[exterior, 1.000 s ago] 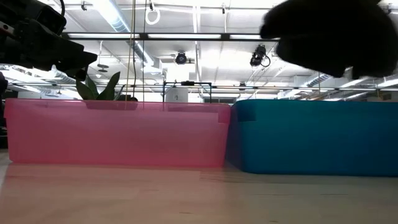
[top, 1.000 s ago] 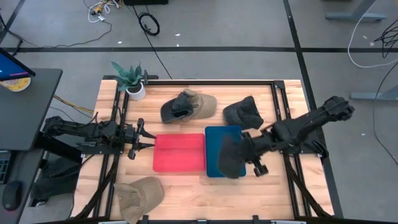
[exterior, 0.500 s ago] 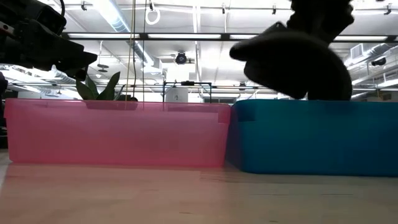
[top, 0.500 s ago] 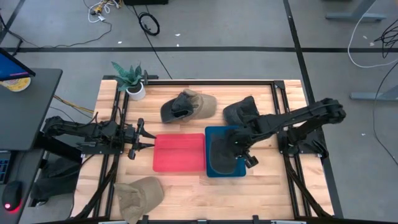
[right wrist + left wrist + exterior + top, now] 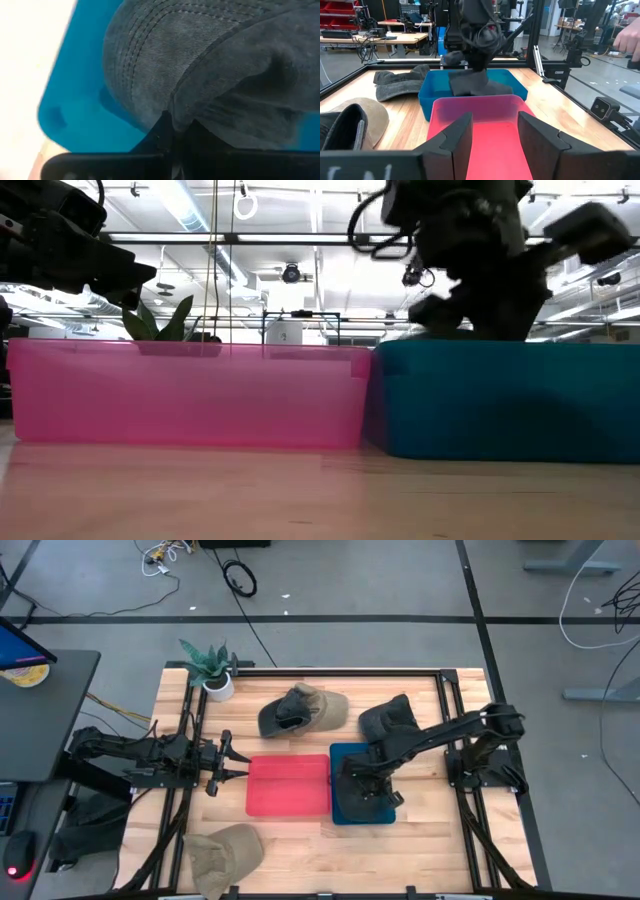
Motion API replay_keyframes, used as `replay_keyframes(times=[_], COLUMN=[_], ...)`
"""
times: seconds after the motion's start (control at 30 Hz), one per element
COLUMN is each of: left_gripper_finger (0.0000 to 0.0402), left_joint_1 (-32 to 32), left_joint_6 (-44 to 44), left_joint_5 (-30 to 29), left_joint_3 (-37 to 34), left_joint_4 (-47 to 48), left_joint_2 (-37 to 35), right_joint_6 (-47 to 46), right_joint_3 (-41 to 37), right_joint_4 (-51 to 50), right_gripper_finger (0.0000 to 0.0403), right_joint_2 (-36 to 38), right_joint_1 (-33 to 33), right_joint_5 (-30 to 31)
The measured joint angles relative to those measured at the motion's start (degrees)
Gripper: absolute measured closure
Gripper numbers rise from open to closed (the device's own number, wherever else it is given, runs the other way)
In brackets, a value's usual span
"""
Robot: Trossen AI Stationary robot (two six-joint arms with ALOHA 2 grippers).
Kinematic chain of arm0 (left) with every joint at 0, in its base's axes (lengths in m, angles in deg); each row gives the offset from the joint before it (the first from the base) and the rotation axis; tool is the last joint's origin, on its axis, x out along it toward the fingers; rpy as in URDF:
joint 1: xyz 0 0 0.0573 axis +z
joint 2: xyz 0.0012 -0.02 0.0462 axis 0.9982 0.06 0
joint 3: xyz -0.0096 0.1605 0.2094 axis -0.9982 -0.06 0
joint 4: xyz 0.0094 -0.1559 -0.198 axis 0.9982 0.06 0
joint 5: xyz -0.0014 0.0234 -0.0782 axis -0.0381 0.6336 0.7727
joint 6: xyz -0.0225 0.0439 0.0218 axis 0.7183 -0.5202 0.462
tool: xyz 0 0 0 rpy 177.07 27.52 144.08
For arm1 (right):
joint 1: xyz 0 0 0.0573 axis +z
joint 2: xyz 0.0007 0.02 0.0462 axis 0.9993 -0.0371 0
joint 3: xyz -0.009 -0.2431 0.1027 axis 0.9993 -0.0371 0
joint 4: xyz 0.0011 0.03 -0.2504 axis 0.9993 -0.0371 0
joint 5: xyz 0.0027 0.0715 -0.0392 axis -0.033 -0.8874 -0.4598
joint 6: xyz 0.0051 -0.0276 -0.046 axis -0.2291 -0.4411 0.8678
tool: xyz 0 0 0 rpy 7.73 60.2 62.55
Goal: Pick & Place hat
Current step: Put the bottom black cap into the blue bin
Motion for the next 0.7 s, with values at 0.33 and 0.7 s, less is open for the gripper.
replay_keyframes(times=[0.33,0.7], left_gripper_finger=[0.0241,0.0241], left_joint_1=[0.0,0.0], left_joint_6=[0.0,0.0], left_joint_5=[0.0,0.0], left_joint_3=[0.0,0.0], left_joint_4=[0.0,0.0], left_joint_2=[0.0,0.0], right_joint_6=[-2.6,-8.3], right_joint_3=[0.0,0.0], right_joint_4=[2.6,3.4], right_gripper_finger=[0.0394,0.0305], right_joint_2=[-3.2,-2.8], right_joint_1=[-1.4,-1.4], right_joint_5=[-2.9,-2.6])
